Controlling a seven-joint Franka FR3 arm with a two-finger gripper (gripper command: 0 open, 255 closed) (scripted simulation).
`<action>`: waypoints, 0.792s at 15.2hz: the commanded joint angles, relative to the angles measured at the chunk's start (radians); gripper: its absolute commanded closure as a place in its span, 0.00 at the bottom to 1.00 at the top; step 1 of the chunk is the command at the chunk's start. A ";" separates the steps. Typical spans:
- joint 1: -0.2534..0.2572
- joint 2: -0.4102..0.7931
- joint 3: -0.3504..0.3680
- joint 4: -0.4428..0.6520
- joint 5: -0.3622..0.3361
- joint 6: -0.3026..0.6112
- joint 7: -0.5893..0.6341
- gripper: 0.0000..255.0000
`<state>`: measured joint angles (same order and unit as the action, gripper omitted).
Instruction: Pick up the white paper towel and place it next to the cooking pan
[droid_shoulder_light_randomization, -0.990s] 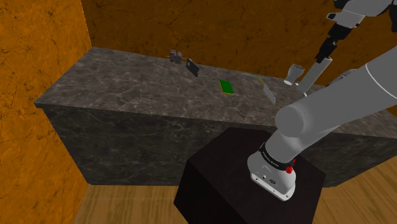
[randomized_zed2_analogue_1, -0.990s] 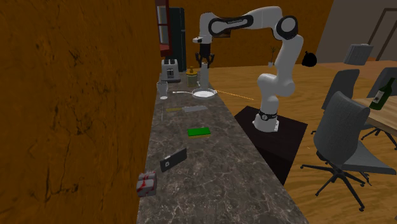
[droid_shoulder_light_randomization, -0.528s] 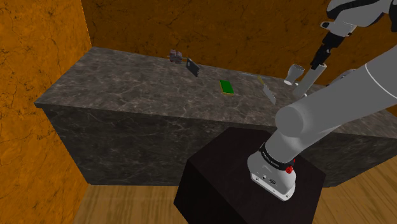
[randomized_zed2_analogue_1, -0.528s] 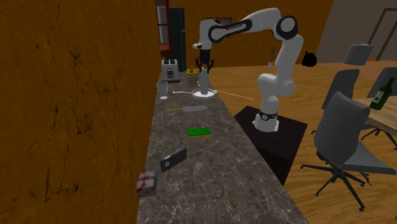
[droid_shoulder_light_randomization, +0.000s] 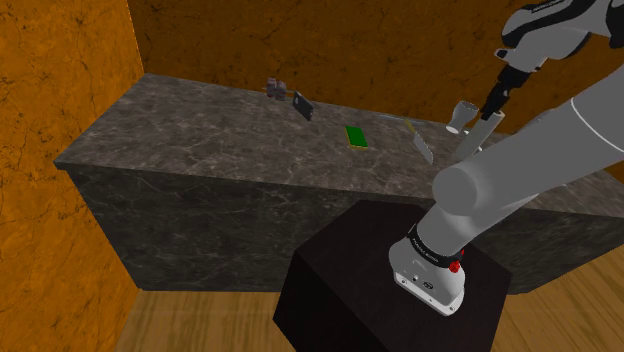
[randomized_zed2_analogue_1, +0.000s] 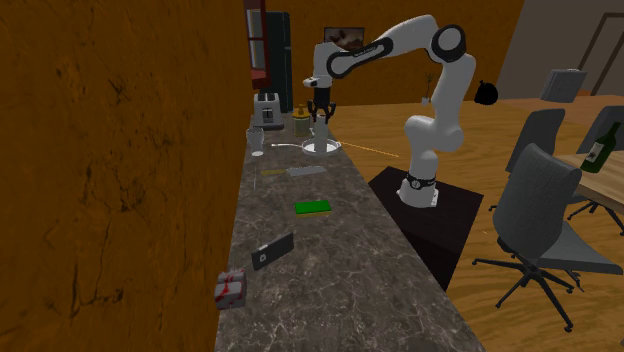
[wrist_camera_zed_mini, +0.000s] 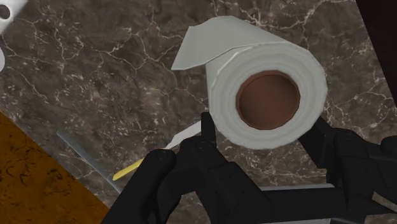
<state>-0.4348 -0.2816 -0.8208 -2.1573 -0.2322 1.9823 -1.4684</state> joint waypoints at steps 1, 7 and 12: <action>0.000 0.004 -0.005 -0.024 0.000 0.028 0.000 1.00; 0.005 0.039 -0.030 -0.081 0.014 0.114 -0.013 1.00; 0.007 0.052 -0.038 -0.097 0.020 0.141 -0.019 1.00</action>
<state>-0.4273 -0.2302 -0.8585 -2.2532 -0.2119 2.1211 -1.4870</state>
